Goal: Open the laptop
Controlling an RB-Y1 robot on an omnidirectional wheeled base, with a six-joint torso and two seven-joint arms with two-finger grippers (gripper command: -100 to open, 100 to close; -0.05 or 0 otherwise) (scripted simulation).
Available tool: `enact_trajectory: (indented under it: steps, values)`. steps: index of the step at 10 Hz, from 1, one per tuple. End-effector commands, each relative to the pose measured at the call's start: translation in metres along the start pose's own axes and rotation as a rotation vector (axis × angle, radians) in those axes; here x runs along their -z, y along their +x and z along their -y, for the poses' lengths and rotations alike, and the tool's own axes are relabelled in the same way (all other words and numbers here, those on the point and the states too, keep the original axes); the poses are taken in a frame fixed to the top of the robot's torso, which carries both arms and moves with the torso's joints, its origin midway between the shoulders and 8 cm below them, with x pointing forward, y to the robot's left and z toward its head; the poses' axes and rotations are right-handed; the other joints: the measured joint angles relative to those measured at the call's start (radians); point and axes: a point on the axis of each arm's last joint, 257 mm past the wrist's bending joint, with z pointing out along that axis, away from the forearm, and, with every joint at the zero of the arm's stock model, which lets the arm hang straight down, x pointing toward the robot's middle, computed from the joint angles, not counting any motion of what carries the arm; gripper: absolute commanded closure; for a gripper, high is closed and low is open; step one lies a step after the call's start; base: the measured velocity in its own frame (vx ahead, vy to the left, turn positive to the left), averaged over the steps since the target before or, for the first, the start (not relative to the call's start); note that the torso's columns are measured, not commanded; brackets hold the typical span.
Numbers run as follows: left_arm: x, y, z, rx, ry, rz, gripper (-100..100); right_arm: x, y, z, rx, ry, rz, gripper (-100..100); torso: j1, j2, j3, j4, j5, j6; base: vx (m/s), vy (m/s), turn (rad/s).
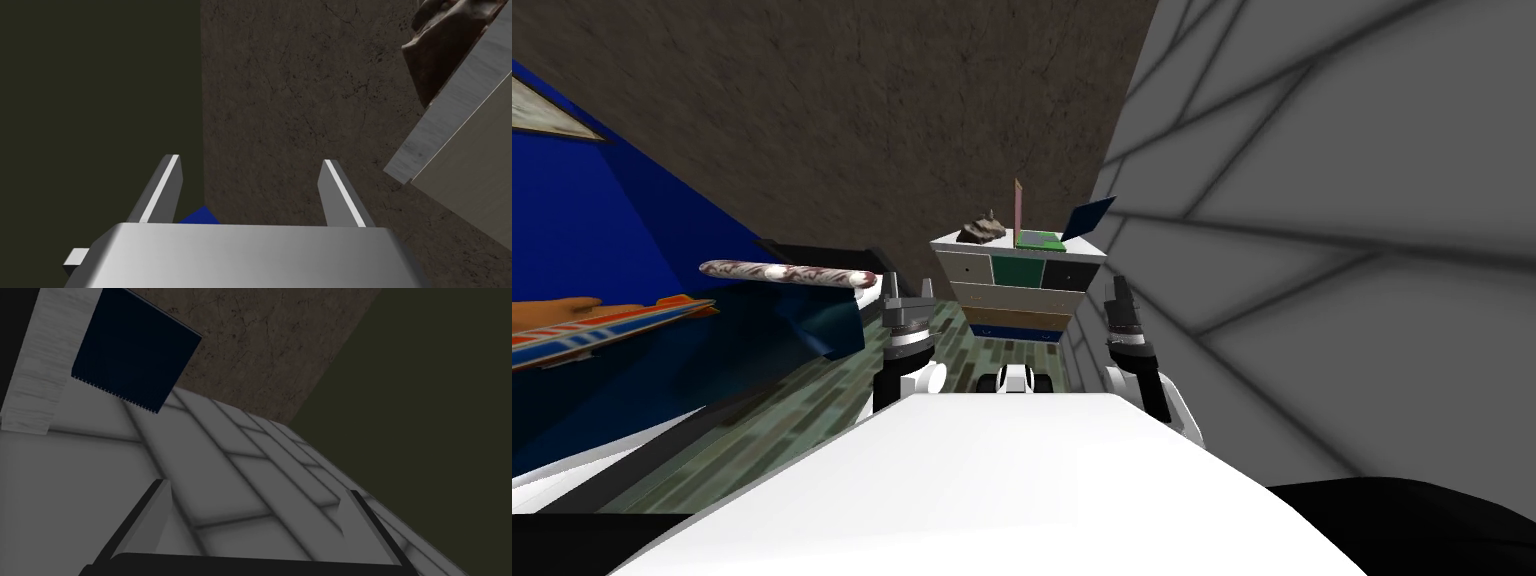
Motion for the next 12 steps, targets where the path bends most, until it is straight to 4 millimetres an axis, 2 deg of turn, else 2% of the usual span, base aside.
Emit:
enact_trajectory:
  steps: [1,6,9,11,12]
  values:
    - [0.000,0.000,0.000,0.000,0.000,0.000,0,-0.003,0.000,-0.002,0.139,-0.019,-0.041,-100,0.000,-0.001,-0.001,0.000,0.000,0.000,0.074,0.102,-0.021]
    - [0.000,0.000,0.000,0.000,0.000,0.000,0,-0.013,-0.002,-0.006,0.498,-0.080,-0.125,-100,-0.002,0.000,0.000,0.000,0.000,0.000,0.076,0.102,-0.049]
    - [0.000,0.000,0.000,0.000,0.000,0.000,0,-0.015,-0.001,-0.006,0.617,-0.099,-0.153,-100,0.000,0.000,0.000,0.000,0.000,0.000,0.058,0.109,-0.033]
    - [0.000,0.000,0.000,0.000,0.000,0.000,0,-0.021,-0.005,-0.007,0.801,-0.135,-0.183,-100,-0.001,-0.001,0.000,0.000,0.000,0.000,0.072,0.131,-0.068]
    - [0.000,0.000,0.000,0.000,0.000,0.000,0,-0.021,-0.003,-0.006,0.826,-0.137,-0.191,-100,0.001,-0.002,-0.001,0.000,0.000,0.000,0.064,0.126,-0.029]
